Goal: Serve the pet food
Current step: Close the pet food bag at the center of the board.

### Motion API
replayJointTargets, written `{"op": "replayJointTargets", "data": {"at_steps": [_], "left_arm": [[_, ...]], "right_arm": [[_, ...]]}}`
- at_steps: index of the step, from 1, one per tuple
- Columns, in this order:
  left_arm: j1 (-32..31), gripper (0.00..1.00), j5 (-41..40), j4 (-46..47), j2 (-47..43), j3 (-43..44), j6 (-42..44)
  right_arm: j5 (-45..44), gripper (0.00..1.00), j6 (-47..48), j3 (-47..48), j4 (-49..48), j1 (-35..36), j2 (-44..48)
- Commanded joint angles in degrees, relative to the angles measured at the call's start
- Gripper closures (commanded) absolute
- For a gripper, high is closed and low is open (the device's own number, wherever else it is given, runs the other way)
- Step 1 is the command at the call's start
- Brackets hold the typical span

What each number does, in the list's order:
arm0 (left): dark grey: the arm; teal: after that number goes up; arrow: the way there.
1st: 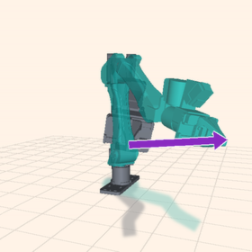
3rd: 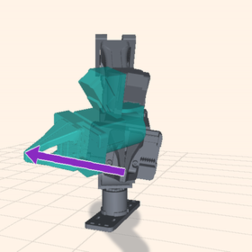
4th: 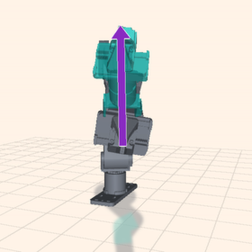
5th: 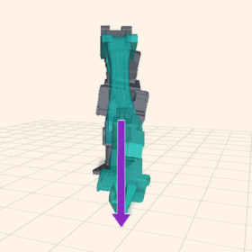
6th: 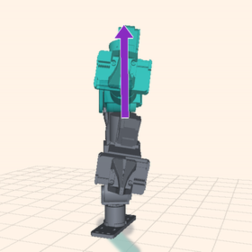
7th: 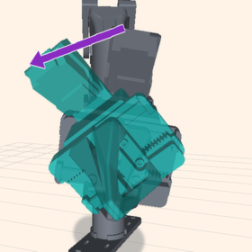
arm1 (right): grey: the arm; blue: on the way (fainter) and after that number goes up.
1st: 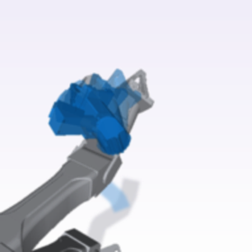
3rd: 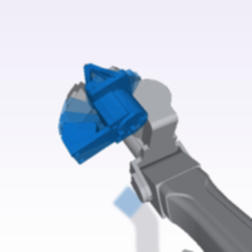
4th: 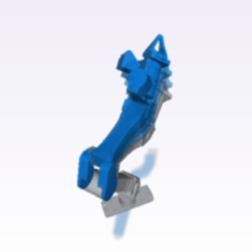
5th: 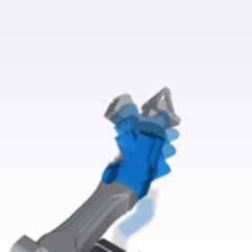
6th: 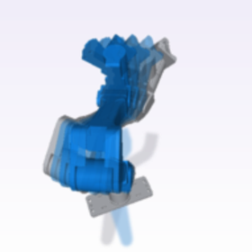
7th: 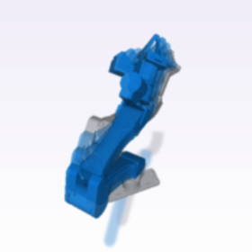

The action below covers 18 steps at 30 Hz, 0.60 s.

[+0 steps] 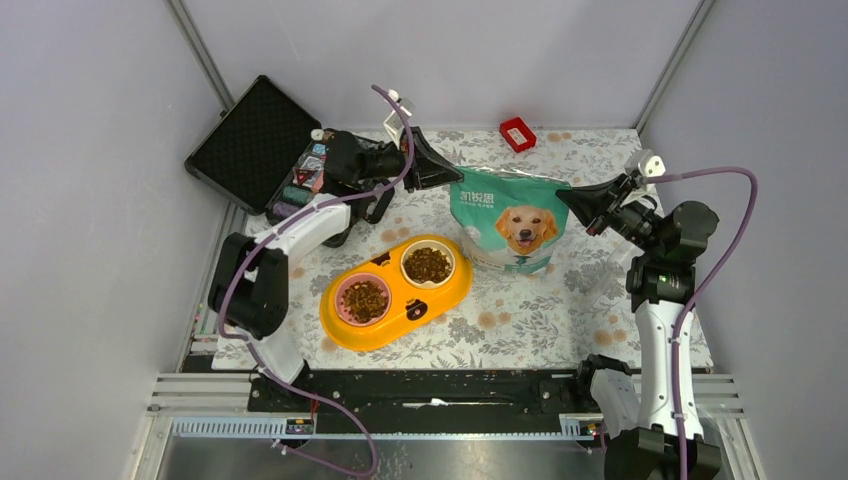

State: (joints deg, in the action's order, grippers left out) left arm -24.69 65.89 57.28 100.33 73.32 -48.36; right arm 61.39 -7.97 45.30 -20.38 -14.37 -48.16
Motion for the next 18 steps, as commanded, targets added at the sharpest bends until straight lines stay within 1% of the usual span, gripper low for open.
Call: {"op": "replayJointTargets", "data": {"at_steps": [1, 4, 9, 13, 18], "left_arm": [[3.2, 1.00, -7.1, -12.3, -10.7, 0.3, 15.3], [3.2, 1.00, -9.3, -15.9, -12.5, 0.5, 18.2], [3.2, 1.00, -12.8, -21.5, -12.2, 0.7, 22.3], [3.2, 1.00, -14.2, -22.2, -9.7, 0.6, 22.7], [3.2, 1.00, -14.9, -21.0, -10.5, 0.0, 20.9]], "right_arm": [[-8.3, 1.00, 1.1, 1.1, -4.7, -2.4, 2.3], [-8.1, 1.00, -0.9, 1.8, -6.7, -2.7, 2.4], [-8.2, 1.00, -0.6, 1.7, -6.1, -3.6, 4.0], [-10.7, 1.00, 5.1, -0.3, 2.2, -4.0, 7.1], [-12.6, 1.00, 7.4, -3.9, 5.5, -4.0, 10.3]]}}
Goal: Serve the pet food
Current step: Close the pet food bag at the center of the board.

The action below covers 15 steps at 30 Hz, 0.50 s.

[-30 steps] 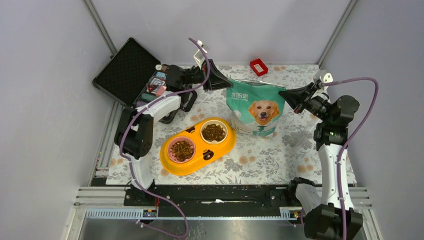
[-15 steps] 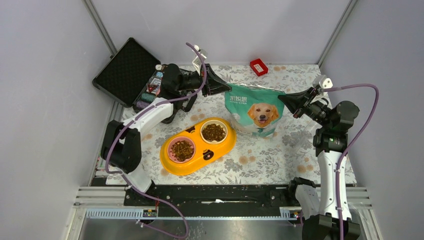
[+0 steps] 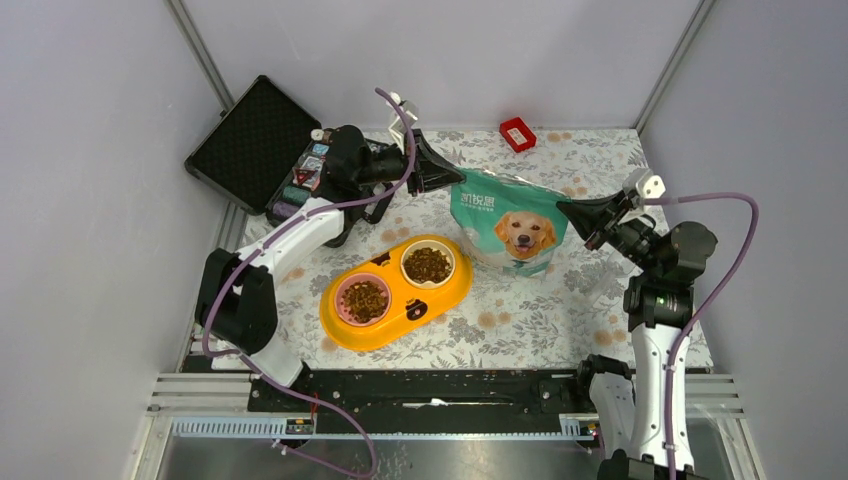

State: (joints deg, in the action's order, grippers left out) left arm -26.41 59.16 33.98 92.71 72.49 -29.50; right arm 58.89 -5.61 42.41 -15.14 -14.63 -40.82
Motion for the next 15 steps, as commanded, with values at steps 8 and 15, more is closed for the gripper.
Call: {"op": "replayJointTargets", "data": {"at_steps": [8, 15], "left_arm": [[5.9, 1.00, -5.0, 14.6, -5.0, -4.9, -3.9], [6.7, 1.00, -5.9, 19.6, -3.8, -8.9, -7.3]], "right_arm": [[-8.8, 1.00, 0.5, 2.1, 0.3, -3.7, -0.8], [-6.0, 1.00, -6.8, 6.2, 0.3, -3.7, -7.1]]}}
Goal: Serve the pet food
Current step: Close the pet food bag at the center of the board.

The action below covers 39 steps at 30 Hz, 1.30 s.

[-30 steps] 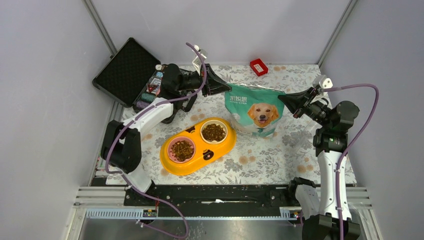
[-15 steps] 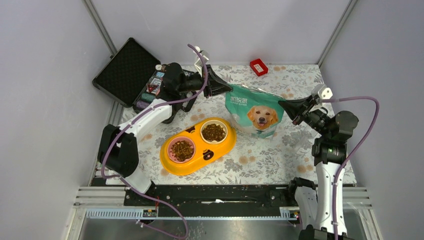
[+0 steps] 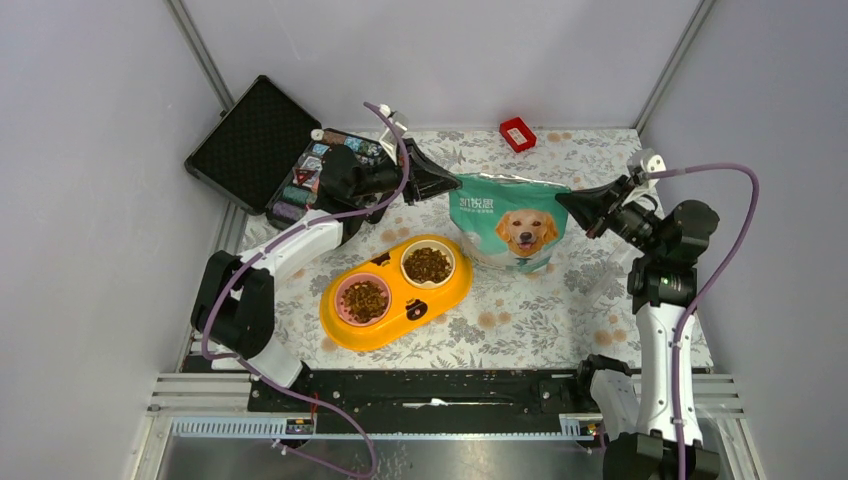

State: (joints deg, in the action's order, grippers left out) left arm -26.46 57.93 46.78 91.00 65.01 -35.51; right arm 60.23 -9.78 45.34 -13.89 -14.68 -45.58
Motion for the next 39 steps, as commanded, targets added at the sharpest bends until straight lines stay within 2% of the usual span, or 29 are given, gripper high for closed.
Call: {"op": "replayJointTargets", "data": {"at_steps": [1, 9, 12, 15, 17, 22, 29, 33, 39], "left_arm": [[6.8, 1.00, -4.8, 6.6, -1.9, -1.5, -1.1], [6.7, 1.00, -4.3, 8.1, -0.9, 0.3, -4.0], [6.4, 1.00, -4.8, 6.6, -1.0, 1.9, -5.1], [5.3, 1.00, -7.0, -0.4, -1.8, 3.7, -1.3], [4.7, 1.00, -8.5, -2.0, -2.2, 3.9, 0.1], [4.4, 1.00, -8.0, -1.6, -1.4, 4.9, -0.8], [4.3, 1.00, -7.3, 0.9, -1.0, 5.2, -3.2], [3.8, 1.00, -7.0, 1.4, -0.8, 5.5, -3.5], [3.5, 1.00, -6.8, 1.6, -0.7, 5.7, -3.7]], "right_arm": [[-7.2, 1.00, -3.0, 3.1, -1.0, -3.7, -2.8], [-7.6, 1.00, -3.2, 0.3, 0.2, -3.6, -0.8], [-7.6, 0.99, -2.0, 2.4, 3.7, -3.5, -1.3], [-5.0, 0.72, -3.3, 3.4, 2.4, -2.3, -2.6], [-3.3, 0.63, -3.3, 4.1, 2.3, -0.7, -3.4], [-2.2, 0.57, 0.6, 6.1, 6.8, 3.0, -4.7], [0.0, 0.51, 0.9, 8.9, 7.6, 6.0, -6.4], [-4.7, 0.44, 14.3, 15.3, 23.7, 11.6, -5.8], [-12.7, 0.41, 23.6, 22.5, 35.5, 17.6, -8.6]]}}
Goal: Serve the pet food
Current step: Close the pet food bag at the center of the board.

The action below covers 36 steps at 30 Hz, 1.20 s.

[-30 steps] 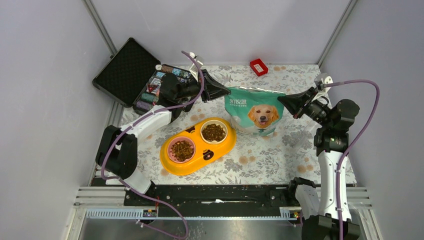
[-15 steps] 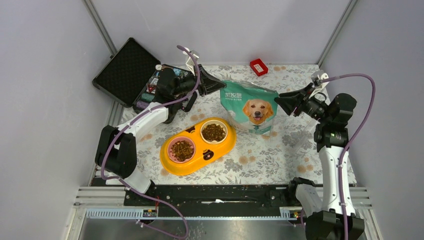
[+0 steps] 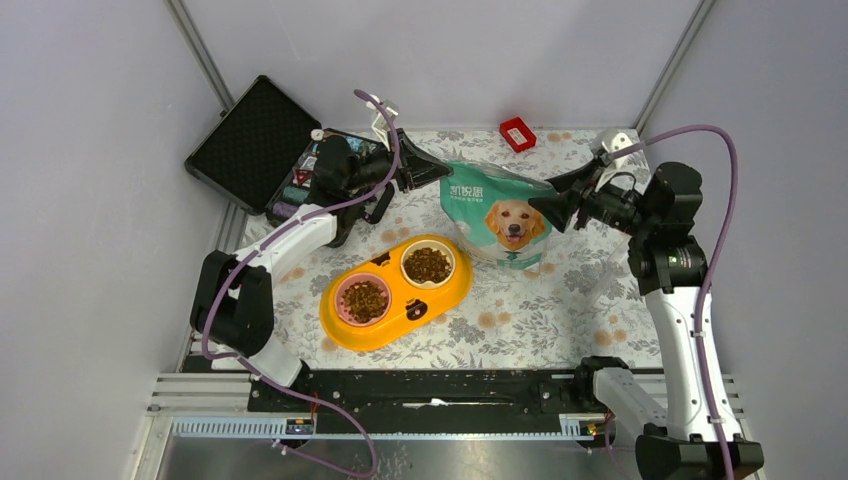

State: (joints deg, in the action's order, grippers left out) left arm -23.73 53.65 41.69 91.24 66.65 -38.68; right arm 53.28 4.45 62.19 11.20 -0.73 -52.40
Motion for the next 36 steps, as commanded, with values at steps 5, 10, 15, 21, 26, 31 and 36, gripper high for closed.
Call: {"op": "replayJointTargets", "data": {"at_steps": [5, 10, 15, 21, 26, 31, 36], "left_arm": [[0.8, 1.00, -2.3, 6.7, -1.0, 4.1, -0.4], [0.7, 1.00, -2.0, 6.7, -1.2, 4.4, -0.4], [0.7, 1.00, -1.2, 6.5, -1.9, 4.8, -0.1], [0.7, 1.00, -0.5, 7.0, -2.9, 4.4, 0.0], [0.6, 1.00, -0.2, 7.4, -3.0, 4.4, -0.3], [0.6, 1.00, 0.2, 7.6, -3.1, 4.5, -0.3], [0.6, 1.00, 0.5, 7.5, -3.4, 4.7, 0.2]], "right_arm": [[-23.1, 0.38, 14.9, 14.1, 17.5, 17.3, -7.0], [-34.8, 0.42, 10.5, 34.4, 33.0, 25.7, -19.9], [-38.7, 0.44, 14.0, 48.1, 43.0, 30.1, -29.1], [-38.0, 0.41, 18.0, 54.7, 48.2, 32.8, -35.9], [-36.6, 0.41, 17.6, 61.6, 51.8, 33.5, -41.8], [-37.3, 0.46, 17.3, 65.8, 53.6, 33.8, -46.9], [-37.6, 0.67, 17.8, 65.3, 53.9, 33.9, -48.0]]}}
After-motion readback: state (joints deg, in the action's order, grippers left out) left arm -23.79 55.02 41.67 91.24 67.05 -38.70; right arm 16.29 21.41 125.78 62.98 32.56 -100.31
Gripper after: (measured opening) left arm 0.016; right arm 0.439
